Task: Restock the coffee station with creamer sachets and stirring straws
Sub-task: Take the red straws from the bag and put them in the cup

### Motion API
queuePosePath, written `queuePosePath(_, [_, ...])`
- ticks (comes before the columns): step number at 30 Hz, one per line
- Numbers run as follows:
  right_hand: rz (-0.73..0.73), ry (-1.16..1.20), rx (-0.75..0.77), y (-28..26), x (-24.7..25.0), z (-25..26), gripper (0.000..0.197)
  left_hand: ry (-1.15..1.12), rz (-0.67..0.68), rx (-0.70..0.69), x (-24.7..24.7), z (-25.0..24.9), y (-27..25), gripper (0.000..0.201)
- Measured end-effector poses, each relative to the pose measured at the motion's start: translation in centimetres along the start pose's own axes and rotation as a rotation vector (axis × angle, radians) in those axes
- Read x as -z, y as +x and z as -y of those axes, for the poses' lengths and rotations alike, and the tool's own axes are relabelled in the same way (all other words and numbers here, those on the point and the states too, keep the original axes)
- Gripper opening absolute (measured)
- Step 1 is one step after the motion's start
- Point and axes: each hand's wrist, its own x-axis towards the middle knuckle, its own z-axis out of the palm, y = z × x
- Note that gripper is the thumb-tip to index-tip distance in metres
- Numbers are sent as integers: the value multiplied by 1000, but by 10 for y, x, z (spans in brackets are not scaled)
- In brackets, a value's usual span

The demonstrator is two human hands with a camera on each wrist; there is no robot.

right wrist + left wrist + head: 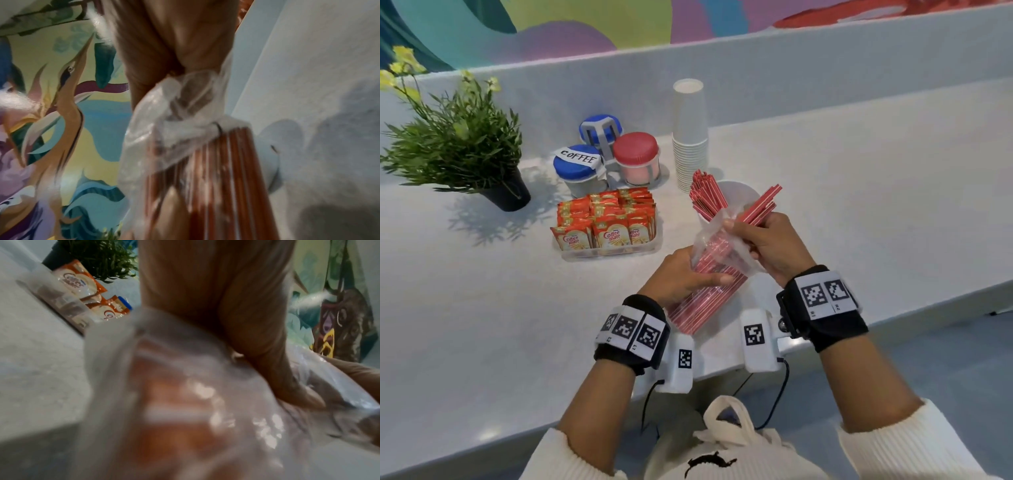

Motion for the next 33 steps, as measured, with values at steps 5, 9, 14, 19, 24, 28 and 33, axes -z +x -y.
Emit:
queuePosePath(5, [-271,75,21,7,21,-17,19,174,128,72,0,6,11,32])
queuePosePath(9, [-364,-106,28,7,11,-33,30,410,178,87,-6,8,26,40])
queuePosePath(14, [-535,-21,45,14,11,-39,41,846,-25,8,-8,10,33,54])
queuePosePath(19, [-639,151,192,17,10,-26,45,857,-21,-75,-7,2,19,53])
queuePosePath(24, [-547,-53,287,19,2,-33,29,926,203,63,-8,6,20,81])
queuePosePath(28, [-496,-101,168,17,1,-58,32,917,248,76,-4,4,24,83])
queuePosePath(33, [-474,-8,170,23,2,-44,41,775,262,-11,11,-18,29,56])
